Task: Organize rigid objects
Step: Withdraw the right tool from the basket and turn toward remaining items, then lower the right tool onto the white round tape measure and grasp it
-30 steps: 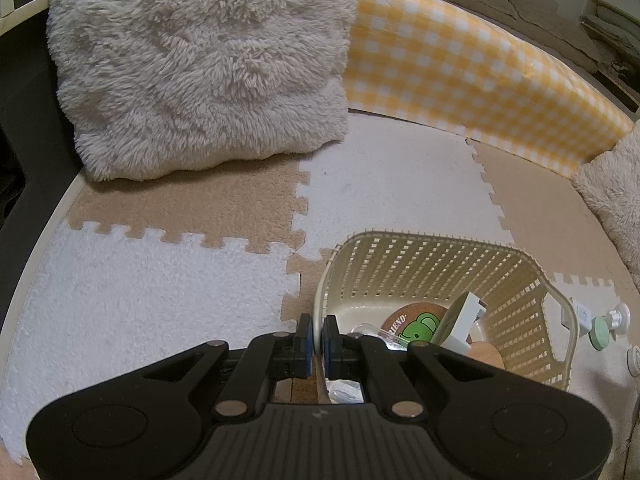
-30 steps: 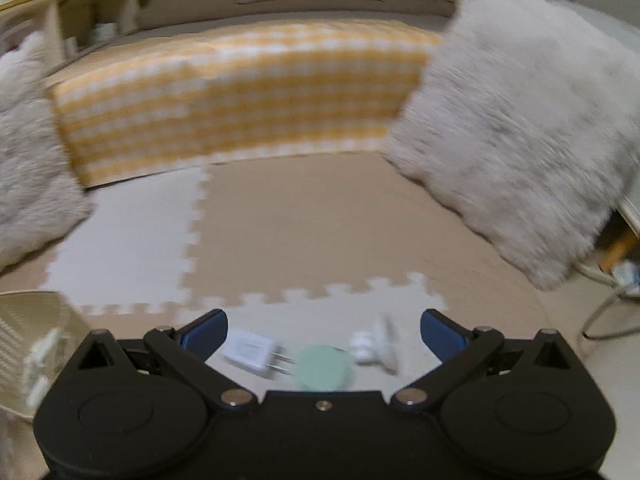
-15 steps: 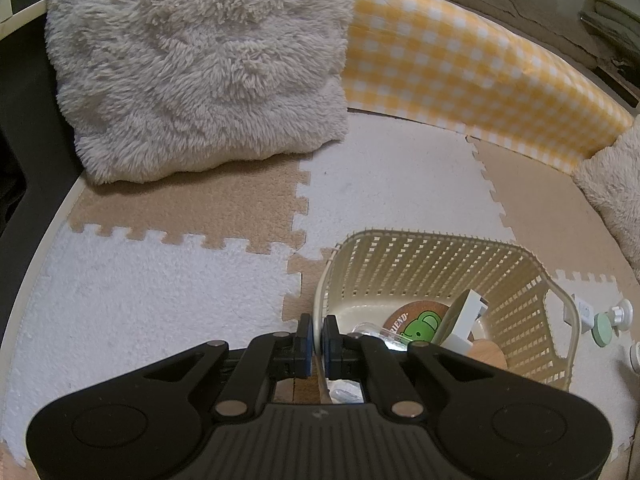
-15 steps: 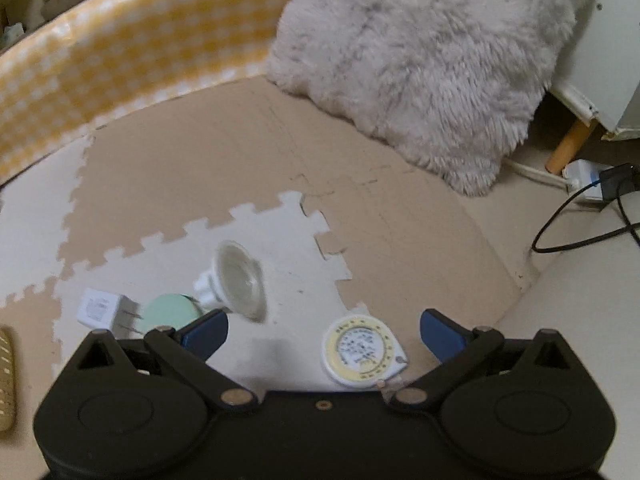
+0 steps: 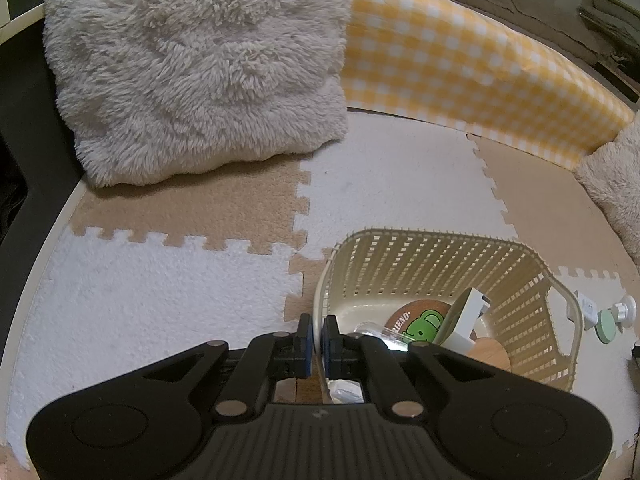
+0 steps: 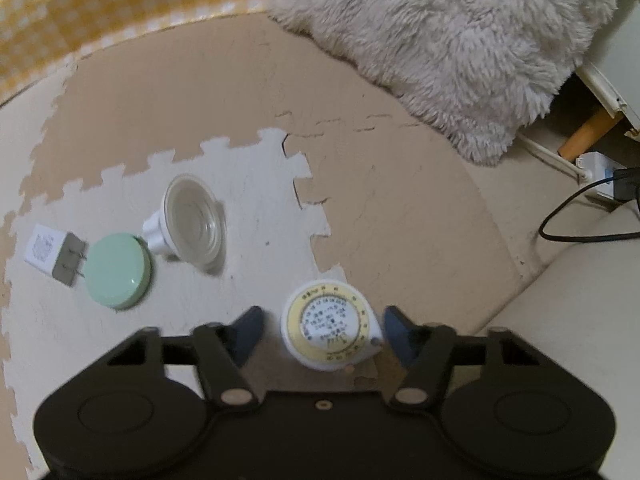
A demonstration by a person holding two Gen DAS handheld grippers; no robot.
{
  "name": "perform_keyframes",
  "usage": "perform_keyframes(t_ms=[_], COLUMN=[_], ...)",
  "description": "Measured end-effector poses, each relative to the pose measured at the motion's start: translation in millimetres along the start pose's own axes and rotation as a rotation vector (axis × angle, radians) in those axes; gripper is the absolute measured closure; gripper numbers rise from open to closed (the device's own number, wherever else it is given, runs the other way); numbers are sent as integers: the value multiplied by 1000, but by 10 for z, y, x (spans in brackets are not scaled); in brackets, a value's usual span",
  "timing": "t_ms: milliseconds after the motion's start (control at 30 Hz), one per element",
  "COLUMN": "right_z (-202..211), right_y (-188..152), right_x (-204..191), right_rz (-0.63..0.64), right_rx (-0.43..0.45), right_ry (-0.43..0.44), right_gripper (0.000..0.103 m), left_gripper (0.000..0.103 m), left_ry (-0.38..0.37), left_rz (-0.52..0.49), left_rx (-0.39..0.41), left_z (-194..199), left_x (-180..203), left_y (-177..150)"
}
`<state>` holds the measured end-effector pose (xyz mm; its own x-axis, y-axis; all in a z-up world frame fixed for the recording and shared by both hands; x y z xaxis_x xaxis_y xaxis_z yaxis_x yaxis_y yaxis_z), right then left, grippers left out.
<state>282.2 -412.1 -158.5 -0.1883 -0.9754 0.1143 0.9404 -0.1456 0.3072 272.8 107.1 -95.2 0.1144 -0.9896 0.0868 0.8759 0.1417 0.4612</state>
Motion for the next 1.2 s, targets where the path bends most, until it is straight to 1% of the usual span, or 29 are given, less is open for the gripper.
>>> perform_keyframes(t_ms=[67,233,333,367,400,433,533,633,667,700,767,900,1033,1200], right_z=[11,41,122,176,245,329,527,616,635,648,631,520,392,231], right_y=[-5,-2,27,44,60,76,82,79,81,87,103,103,103,60], right_x=[1,-3,-17,-27,-38,-62,-190,-305,-313,-310,-274,-124,94,231], right_rz=[17,28,22,20,10,2,23,47,42,33,9,-53,-138,-172], right_rx=[-3,-9,29,56,86,115,186,207,212,215,210,176,138,84], right_ry=[-10,-15,-42,-37,-25,-19,43,82,91,96,106,97,89,64], right_gripper=[45,46,47,72,81,81,83,83,82,79,59,55,43,43], left_gripper=[98,98,98,98,98,98,98,98,98,98,98,98,98,98], left_ry=[1,2,2,2,2,1,2,1,2,2,2,3,3,4], left_rz=[-1,-2,-2,-2,-2,-1,-2,-1,-2,-2,-2,-2,-3,-4], left_rx=[0,0,0,0,0,0,0,0,0,0,0,0,0,0], left_z=[-1,0,1,1,1,1,2,1,1,1,0,1,0,3], left_x=[2,3,5,5,5,3,7,4,7,7,6,7,5,6], left_y=[0,1,1,0,0,0,0,0,0,0,0,-2,0,-2])
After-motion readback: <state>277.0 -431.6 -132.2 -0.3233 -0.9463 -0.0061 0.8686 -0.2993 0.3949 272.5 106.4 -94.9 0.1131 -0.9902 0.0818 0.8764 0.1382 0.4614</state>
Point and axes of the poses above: each gripper's, at about its wrist camera, not at the fingertips, and z roughly against the way its jaws point, x to its right, y to its top, the point moved 2 cm from there along -z, roughly the way its jaws point, and after that the axes turned 6 degrees about -x, right-handed, at the moved point
